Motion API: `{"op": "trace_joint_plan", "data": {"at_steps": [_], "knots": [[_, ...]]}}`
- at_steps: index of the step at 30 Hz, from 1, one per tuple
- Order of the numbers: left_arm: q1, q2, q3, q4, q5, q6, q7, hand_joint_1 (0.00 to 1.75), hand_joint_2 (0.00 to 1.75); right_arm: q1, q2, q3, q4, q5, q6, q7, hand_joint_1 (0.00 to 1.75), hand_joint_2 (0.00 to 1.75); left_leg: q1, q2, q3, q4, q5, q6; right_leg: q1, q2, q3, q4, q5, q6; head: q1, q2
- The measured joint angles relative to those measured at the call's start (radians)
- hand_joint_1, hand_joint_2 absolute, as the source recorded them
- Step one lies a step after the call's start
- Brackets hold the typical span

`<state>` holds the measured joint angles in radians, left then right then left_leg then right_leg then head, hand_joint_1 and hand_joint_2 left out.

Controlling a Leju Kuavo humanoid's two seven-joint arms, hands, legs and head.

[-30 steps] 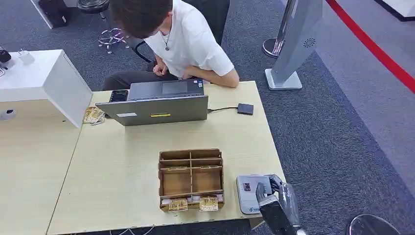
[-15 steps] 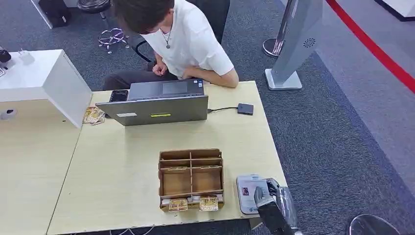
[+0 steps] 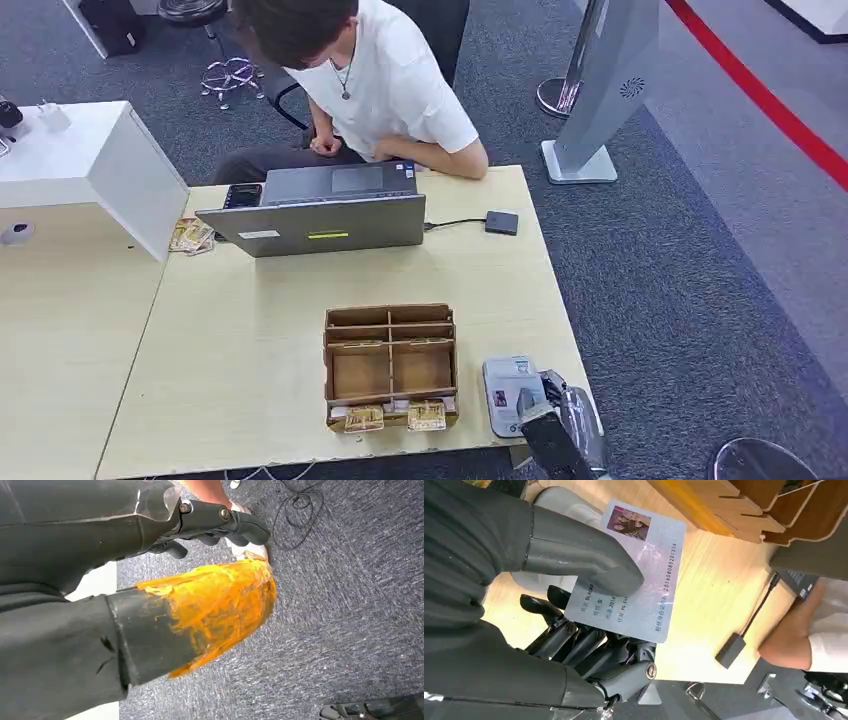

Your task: Pass the card to the sensor for recognition and then transmit it.

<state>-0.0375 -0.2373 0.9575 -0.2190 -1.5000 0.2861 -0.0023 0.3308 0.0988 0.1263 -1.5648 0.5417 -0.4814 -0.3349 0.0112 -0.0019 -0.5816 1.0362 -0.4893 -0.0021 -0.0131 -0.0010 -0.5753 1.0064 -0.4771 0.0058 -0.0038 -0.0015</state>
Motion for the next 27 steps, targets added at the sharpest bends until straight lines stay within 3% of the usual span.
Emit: {"op": "trace_joint_plan", "data": {"at_steps": [27], "knots": [[0.000,0.000,0.000,0.000,0.000,0.001,-0.015,0.00,0.00,-0.057,0.022,-0.098,0.146,0.015,0.007,-0.011,1.75,1.75,0.000,0.000,0.000,0.000,0.000,0.000,0.000,0.000,0.000,0.000,0.000,0.000,0.000,0.000]]}}
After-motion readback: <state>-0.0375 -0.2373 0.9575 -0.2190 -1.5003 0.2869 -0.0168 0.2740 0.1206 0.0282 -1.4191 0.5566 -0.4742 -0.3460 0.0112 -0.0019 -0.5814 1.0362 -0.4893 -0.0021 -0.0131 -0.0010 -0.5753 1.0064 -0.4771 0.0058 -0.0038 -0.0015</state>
